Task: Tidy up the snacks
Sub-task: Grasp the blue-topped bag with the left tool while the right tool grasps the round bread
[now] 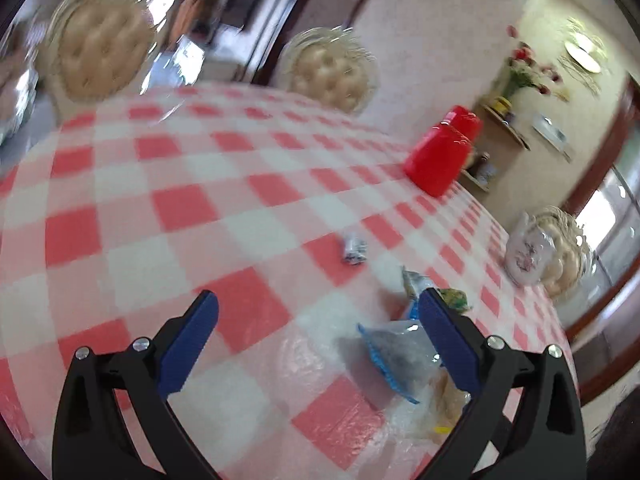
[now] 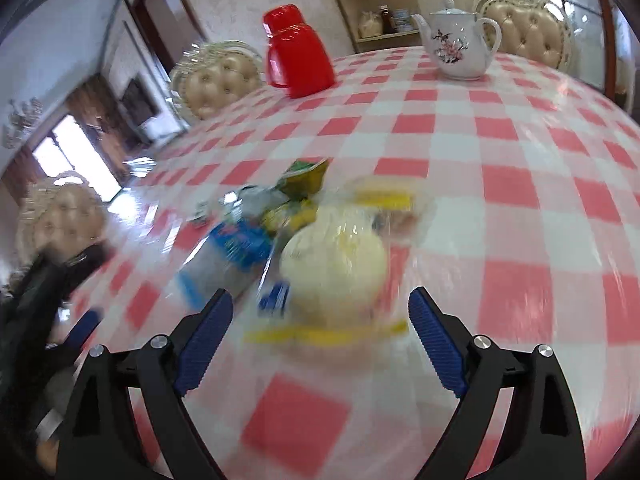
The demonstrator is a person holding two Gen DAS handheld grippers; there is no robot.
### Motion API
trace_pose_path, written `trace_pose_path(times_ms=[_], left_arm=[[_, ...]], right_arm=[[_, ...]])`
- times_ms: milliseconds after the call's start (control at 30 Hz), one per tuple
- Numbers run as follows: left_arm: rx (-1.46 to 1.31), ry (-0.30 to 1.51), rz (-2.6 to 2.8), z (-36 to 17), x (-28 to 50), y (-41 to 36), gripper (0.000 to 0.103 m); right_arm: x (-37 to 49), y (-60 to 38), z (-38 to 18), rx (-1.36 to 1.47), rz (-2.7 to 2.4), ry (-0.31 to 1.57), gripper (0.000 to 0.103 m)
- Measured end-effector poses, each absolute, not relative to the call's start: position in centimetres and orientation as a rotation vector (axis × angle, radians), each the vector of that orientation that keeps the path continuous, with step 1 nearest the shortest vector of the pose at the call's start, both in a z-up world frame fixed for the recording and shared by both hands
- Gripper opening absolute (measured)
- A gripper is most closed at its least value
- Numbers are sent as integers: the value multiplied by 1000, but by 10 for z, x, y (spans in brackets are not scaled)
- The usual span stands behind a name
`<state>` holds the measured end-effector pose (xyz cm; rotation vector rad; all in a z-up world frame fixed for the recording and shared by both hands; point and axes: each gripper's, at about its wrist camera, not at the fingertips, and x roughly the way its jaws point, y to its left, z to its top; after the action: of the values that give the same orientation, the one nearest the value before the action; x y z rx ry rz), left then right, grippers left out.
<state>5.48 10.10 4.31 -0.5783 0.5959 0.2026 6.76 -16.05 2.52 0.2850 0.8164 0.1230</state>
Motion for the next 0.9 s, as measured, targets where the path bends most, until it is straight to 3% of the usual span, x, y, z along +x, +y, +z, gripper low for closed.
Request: trace_pose_path(times_ms=[200,300,333,600,767,800,900], left_arm=[[-616,603,177,45,52,111,101],[-599,667,106,39,61,101,101],[-562,697,78,37,64,93,101],[64,886,-113,13,111,-1,101],[130,928,-170,2,133,-6,100],[113,916,-201,3,131,-6,85],[146,878,-221,7,122,-11,62]], right_arm=[[105,-134,5,114,68,912,86],[97,-149,5,109,94,903,66],[93,-156,7,110,89,901,64],[50,-226,18,254,70,835,63],[38,-226,27,258,97,799,63],[36,-222,32,244,104,782,63],[31,-216,41,229,124,750,63]])
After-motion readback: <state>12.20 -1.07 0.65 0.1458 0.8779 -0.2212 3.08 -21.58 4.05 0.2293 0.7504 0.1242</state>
